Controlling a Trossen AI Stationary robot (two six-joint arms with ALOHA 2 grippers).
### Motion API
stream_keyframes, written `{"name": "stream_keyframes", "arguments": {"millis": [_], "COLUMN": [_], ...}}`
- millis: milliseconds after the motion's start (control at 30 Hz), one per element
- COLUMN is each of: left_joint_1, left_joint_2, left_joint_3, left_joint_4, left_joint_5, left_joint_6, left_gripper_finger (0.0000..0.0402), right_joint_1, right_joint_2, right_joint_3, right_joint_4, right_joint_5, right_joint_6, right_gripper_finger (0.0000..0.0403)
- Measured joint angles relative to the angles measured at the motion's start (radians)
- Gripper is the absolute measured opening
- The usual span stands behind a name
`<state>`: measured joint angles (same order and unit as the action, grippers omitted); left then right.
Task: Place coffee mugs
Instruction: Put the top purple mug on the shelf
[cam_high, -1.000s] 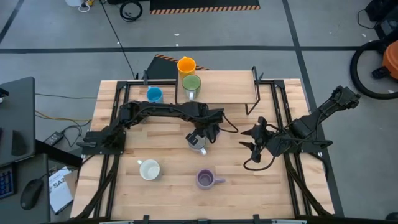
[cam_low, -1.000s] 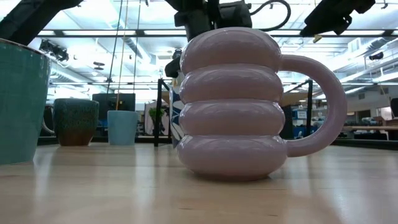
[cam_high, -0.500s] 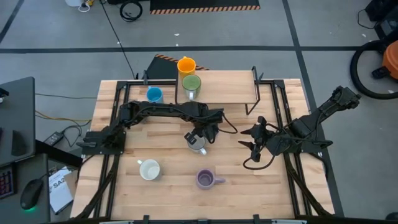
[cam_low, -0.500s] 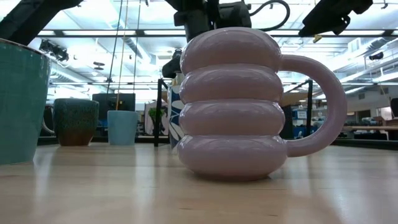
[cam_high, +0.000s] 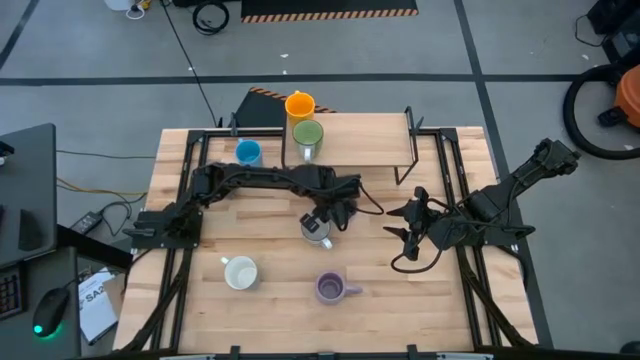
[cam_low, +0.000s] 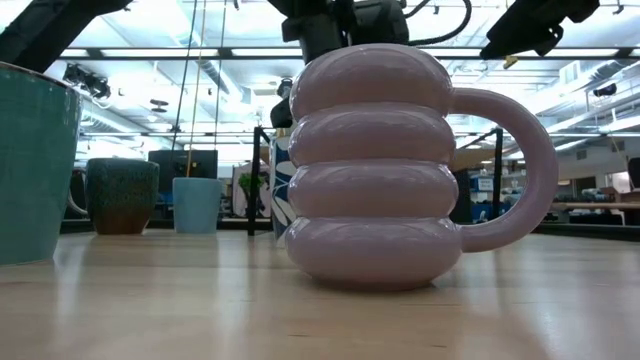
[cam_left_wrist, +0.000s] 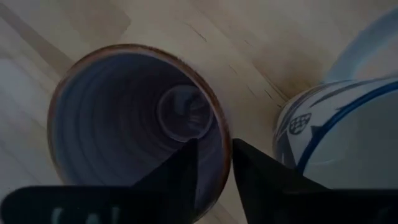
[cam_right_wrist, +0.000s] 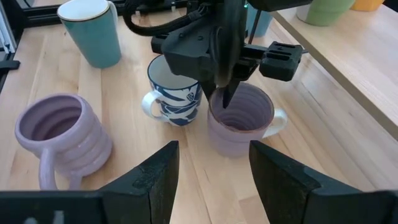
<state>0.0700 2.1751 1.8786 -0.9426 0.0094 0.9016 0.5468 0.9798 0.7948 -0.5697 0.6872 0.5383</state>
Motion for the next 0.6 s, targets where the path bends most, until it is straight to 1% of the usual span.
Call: {"name": "stream_keyframes", "arguments": {"millis": [200, 333, 400, 500, 600], "left_joint_1": [-0.020, -0.036, -0.042, -0.047, -0.035], "left_joint_2": [-0.027, -0.054, -0.081, -0.124, -0.172], "left_joint_3": [0.000, 0.000, 0.000, 0.000, -0.022], "left_joint_4": [0.008, -0.002, -0.015, -0.037, -0.050], "left_joint_5": [-0.044, -0.110, -0.121, -0.102, -0.024], "left_joint_6": [-0.007, -0.028, -0.050, -0.128, -0.232], "left_gripper_finger": [0.0141, 0.0144, 0.0144, 0.0144, 0.0140], "right_joint_1": [-0.005, -0.021, -0.026, -0.042, -0.055], "right_joint_2": [0.000, 0.000, 0.000, 0.000, 0.000], "right_joint_3": [0.000, 0.000, 0.001, 0.010, 0.011], "right_joint_4": [0.001, 0.013, 0.016, 0.019, 0.027], "right_joint_5": [0.000, 0.000, 0.000, 0.001, 0.005], "right_joint_6": [-0.018, -0.041, -0.061, -0.087, -0.117], "right_gripper_finger": [0.0201, 0.0201, 0.0201, 0.0201, 0.0201]}}
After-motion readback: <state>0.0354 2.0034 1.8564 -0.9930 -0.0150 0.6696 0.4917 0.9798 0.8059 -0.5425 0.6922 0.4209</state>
